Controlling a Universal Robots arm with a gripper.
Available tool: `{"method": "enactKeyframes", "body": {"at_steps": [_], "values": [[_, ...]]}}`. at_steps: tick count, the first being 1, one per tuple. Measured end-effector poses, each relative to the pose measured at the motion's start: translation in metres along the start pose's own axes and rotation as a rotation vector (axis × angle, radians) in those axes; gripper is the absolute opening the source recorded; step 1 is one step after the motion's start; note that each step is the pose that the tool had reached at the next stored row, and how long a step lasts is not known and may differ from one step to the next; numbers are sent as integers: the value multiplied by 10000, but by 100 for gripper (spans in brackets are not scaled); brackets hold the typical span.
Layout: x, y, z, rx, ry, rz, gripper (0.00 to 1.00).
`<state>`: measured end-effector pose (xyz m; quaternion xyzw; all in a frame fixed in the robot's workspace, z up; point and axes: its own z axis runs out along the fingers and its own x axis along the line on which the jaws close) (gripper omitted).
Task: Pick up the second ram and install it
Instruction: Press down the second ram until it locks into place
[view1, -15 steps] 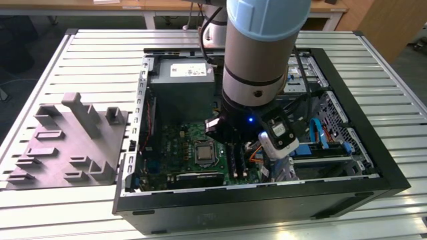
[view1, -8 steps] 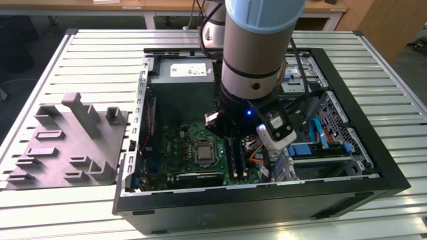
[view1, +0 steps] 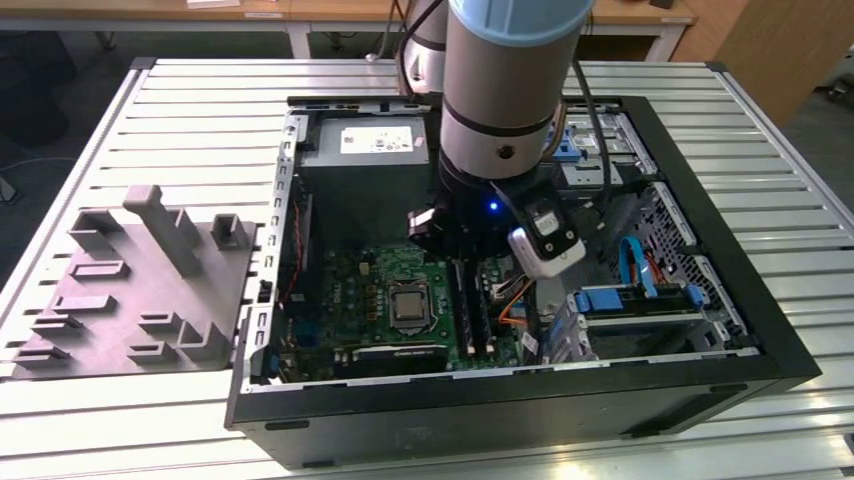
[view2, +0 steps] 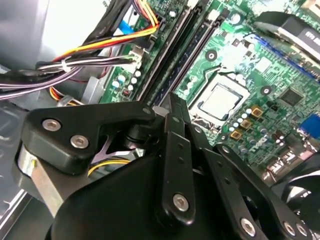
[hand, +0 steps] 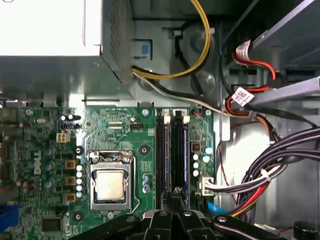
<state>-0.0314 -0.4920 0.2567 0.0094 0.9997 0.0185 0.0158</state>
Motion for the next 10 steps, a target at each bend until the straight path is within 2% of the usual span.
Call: {"method": "enactKeyframes", "body": {"at_steps": [2, 10], "values": [[-2, 2, -30, -4, -1, 1, 10], [-2, 2, -33, -4, -1, 1, 10]]}}
